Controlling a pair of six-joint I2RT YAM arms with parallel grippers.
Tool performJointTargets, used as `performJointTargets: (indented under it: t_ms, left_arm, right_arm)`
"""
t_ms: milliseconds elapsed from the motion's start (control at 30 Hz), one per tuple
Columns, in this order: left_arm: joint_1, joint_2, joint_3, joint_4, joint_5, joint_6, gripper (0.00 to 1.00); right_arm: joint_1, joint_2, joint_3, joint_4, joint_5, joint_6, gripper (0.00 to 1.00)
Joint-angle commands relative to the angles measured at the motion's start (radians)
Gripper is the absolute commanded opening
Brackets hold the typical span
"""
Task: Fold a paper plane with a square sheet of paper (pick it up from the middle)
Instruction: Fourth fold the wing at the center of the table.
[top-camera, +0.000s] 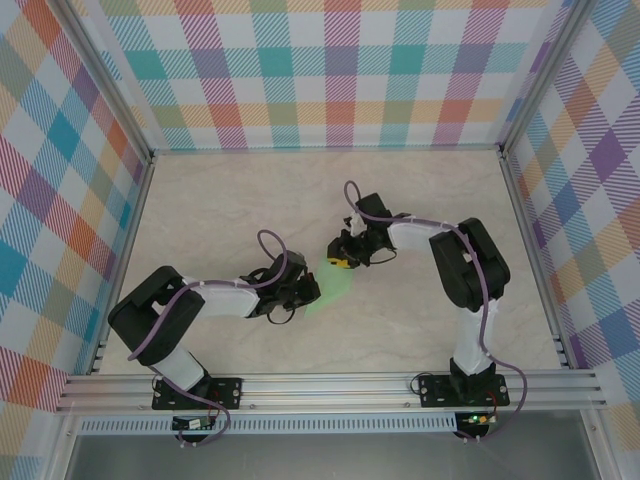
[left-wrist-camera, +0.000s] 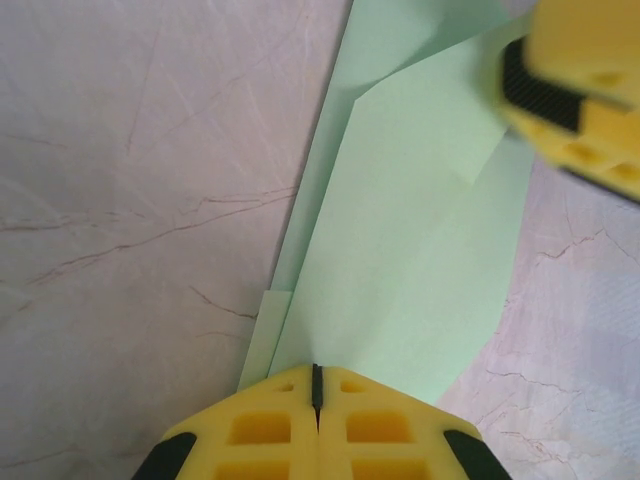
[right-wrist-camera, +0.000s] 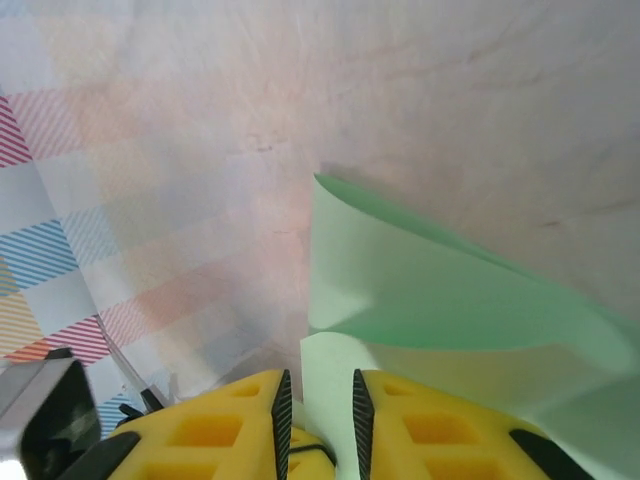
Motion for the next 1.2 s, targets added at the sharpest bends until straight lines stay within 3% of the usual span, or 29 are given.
performJointTargets:
  t_ms: [0,167,433,733,1167]
  left_arm:
    - [-0.006,0.029,-0.020,-0.168,-0.027,0.029,0.00]
    - [-0.009,0.048,0.005,-0.181,-0.026,0.036,0.00]
    - [-0.013,0.045,0.002,-0.191,-0.033,0.031,0.00]
    - [-0.014,0.047,-0.008,-0.185,-0.032,0.025,0.00]
    - [-0.013,0.029,-0.029,-0.193,-0.032,0.029,0.00]
  right_arm:
    - [0.002,-0.063,0.006,-0.016,-0.079,-0.083,0.17]
    - [0.022,-0.067,-0.086,0.066,-0.106,-0.055,0.04]
    - [0.092,-0.036,-0.099,0.076,-0.086,-0.073,0.03]
    - [0.098,0.026,-0.106,0.057,0.060,-0.087,0.02]
    - [-0.005,0.047,-0.077,0.054,0.151,-0.104,0.04]
